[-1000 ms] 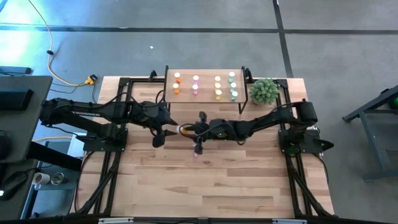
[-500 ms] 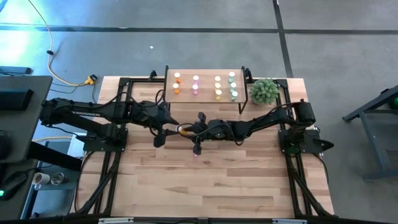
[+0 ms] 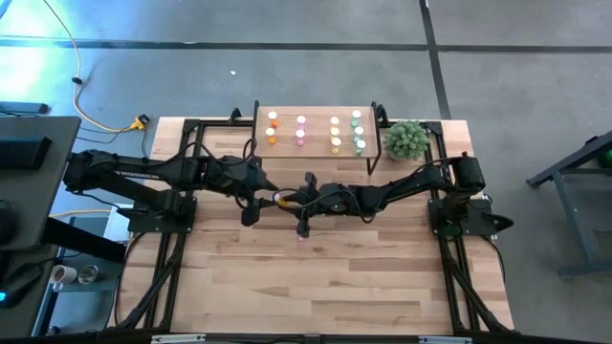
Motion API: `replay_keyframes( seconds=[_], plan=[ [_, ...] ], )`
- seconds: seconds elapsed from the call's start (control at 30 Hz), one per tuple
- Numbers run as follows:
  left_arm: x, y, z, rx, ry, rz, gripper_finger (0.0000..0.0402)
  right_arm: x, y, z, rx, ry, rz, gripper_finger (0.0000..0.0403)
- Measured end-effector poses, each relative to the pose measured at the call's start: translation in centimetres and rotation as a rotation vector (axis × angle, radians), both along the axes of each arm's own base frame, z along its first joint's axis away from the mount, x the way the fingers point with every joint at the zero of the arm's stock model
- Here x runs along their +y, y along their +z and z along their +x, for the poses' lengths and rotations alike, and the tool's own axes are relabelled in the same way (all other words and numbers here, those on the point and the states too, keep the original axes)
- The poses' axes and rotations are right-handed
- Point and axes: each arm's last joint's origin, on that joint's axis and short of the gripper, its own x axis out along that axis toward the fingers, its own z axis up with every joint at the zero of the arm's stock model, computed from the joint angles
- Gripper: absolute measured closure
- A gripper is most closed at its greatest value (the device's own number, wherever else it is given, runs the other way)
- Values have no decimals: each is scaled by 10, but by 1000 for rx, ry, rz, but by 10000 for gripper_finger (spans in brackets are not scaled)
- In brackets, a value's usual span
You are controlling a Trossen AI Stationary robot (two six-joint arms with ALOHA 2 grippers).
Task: Pick and place medicine bottles onto shelf by color
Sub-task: Put the orange pill bottle on the shelf aligned with the other orange pill bottles
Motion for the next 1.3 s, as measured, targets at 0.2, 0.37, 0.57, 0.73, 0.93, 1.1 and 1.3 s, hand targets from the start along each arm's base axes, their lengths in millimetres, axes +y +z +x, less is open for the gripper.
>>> replay_keyframes(
  seconds=[0.2, 0.37, 0.57, 0.73, 0.93, 1.1, 1.3],
  plan=[
    [0, 0, 0, -1, 0, 0, 223, 0, 0, 0, 0, 0, 0, 316],
    [0, 0, 0, -2, -3, -2, 259, 0, 0, 0, 0, -1, 0, 316],
    [0, 0, 0, -2, -5, -3, 287, 0, 0, 0, -1, -1, 0, 316],
    [0, 0, 0, -2, -4, -3, 284, 0, 0, 0, -1, -1, 0, 316],
    [0, 0, 0, -2, -4, -2, 281, 0, 0, 0, 0, -8, -10, 304],
    [0, 0, 0, -1, 1, 0, 282, -1, 0, 0, 0, -19, -6, 260],
    [2, -2, -2, 27, 52, 34, 283, -3, -1, -1, 7, -67, -37, 204]
  ],
)
